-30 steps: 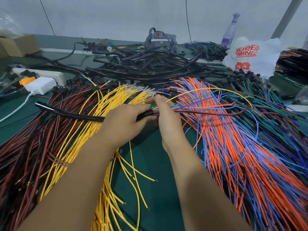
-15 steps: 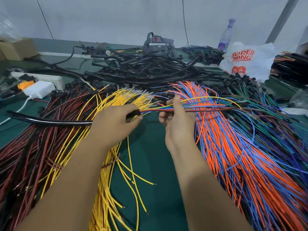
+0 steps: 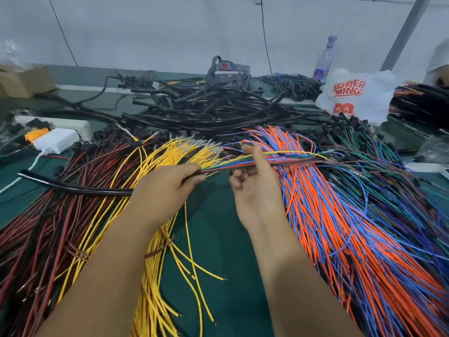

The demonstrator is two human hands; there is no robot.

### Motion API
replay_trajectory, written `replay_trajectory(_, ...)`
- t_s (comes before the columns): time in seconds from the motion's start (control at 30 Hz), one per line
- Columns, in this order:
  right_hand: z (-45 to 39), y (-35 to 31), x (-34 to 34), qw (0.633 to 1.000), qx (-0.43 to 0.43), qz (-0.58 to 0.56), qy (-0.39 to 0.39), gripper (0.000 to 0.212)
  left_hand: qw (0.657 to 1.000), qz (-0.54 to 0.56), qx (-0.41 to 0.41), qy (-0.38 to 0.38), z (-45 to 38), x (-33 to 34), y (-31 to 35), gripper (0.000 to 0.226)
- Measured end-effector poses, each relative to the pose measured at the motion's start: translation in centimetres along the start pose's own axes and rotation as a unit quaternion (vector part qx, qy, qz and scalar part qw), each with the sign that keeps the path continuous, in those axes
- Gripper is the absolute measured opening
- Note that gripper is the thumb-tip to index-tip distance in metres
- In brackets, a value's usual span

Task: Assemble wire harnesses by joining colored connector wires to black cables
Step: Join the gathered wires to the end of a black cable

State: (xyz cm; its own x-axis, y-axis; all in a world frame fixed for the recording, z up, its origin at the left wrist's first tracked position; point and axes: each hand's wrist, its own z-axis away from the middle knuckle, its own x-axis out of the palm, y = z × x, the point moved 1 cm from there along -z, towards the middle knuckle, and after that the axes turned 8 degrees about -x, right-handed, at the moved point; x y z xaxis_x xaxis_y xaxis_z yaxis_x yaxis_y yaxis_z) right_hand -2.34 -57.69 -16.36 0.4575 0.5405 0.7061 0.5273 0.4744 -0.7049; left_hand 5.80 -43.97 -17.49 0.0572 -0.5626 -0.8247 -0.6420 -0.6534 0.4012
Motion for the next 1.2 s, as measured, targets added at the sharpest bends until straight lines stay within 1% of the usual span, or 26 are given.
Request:
replay_trajectory(0.1, 0.0, 0.4, 0.1, 0.995, -0.062, 0.08, -0.003, 0.022, 0.999, -0.015, -0.037, -0.016, 0.0, -0.1, -0.7, 0.02)
replay_trajectory(0.2, 0.2, 0.8, 0.2, 0.986, -0.09, 0.132, -0.04, 0.023, 0.998, -0.027, -0.059, 0.006, 0.1, -0.3, -0.6, 0.022)
replay_trajectory(0.33, 0.7, 1.5, 0.6, 0.965, -0.088, 0.222, -0.104, 0.022, 1.0, -0.016, -0.016, 0.001, 0.1, -0.2, 1.1, 0.015)
replay_trajectory(0.4, 0.9, 1.9, 0.7, 0.947, -0.093, 0.283, -0.118, 0.021, 1.0, -0.005, 0.0, -0.001, 0.1, -0.1, 1.4, 0.012)
replay_trajectory(0.43, 1.0, 2.0, 0.7, 0.944, -0.086, 0.295, -0.118, 0.018, 1.0, 0.002, -0.002, 0.007, 0.1, -0.1, 1.3, 0.013)
replay_trajectory(0.47, 1.0, 2.0, 0.8, 0.949, -0.07, 0.286, -0.114, 0.015, 1.0, 0.008, -0.007, 0.02, 0.1, -0.1, 1.2, 0.016)
replay_trajectory(0.5, 1.0, 2.0, 0.9, 0.962, -0.044, 0.249, -0.102, 0.011, 0.999, 0.013, -0.011, 0.03, 0.0, -0.2, 0.9, 0.018)
replay_trajectory(0.57, 0.7, 1.6, 0.7, 0.992, 0.014, 0.108, -0.059, 0.008, 0.999, 0.023, -0.015, 0.027, -0.1, -0.2, 0.4, 0.022)
replay_trajectory(0.63, 0.2, 1.0, 0.4, 0.999, 0.037, -0.001, -0.016, 0.021, 0.999, 0.023, -0.02, 0.015, -0.2, -0.2, -0.2, 0.023)
replay_trajectory(0.67, 0.0, 0.7, 0.1, 0.999, 0.035, -0.023, 0.004, 0.025, 0.999, 0.015, -0.026, 0.014, -0.1, -0.2, -0.3, 0.022)
replay_trajectory(0.7, -0.1, 0.5, -0.1, 0.999, 0.028, -0.023, 0.019, 0.021, 0.999, 0.005, -0.028, 0.018, -0.1, -0.3, -0.5, 0.021)
replay_trajectory(0.77, -0.2, 0.4, -0.4, 0.999, -0.001, 0.017, 0.043, 0.009, 0.999, -0.015, -0.024, 0.018, 0.0, -0.2, -0.4, 0.02)
replay_trajectory(0.83, -0.4, 0.4, -0.4, 0.996, -0.041, 0.062, 0.049, 0.016, 0.999, -0.029, -0.019, 0.012, 0.0, -0.2, -0.1, 0.02)
replay_trajectory(0.87, -0.4, 0.5, -0.4, 0.994, -0.059, 0.085, 0.044, 0.016, 0.999, -0.028, -0.023, 0.008, 0.0, -0.1, 0.1, 0.018)
replay_trajectory(0.93, -0.4, 0.7, -0.5, 0.988, -0.088, 0.126, 0.014, 0.012, 0.999, -0.026, -0.029, 0.008, -0.1, 0.0, 0.5, 0.014)
replay_trajectory(1.0, -0.1, 1.0, -0.3, 0.983, -0.094, 0.154, -0.029, 0.012, 1.0, -0.026, -0.009, 0.013, -0.2, 0.3, 1.2, 0.016)
replay_trajectory(1.1, 0.2, 1.6, 0.0, 0.975, -0.089, 0.188, -0.082, 0.015, 0.999, 0.028, 0.031, -0.002, -0.2, 0.7, 1.7, 0.009)
replay_trajectory(1.2, 0.1, 1.8, 0.0, 0.962, -0.1, 0.24, -0.078, 0.021, 0.996, 0.074, 0.053, -0.019, -0.4, 0.7, 1.4, 0.024)
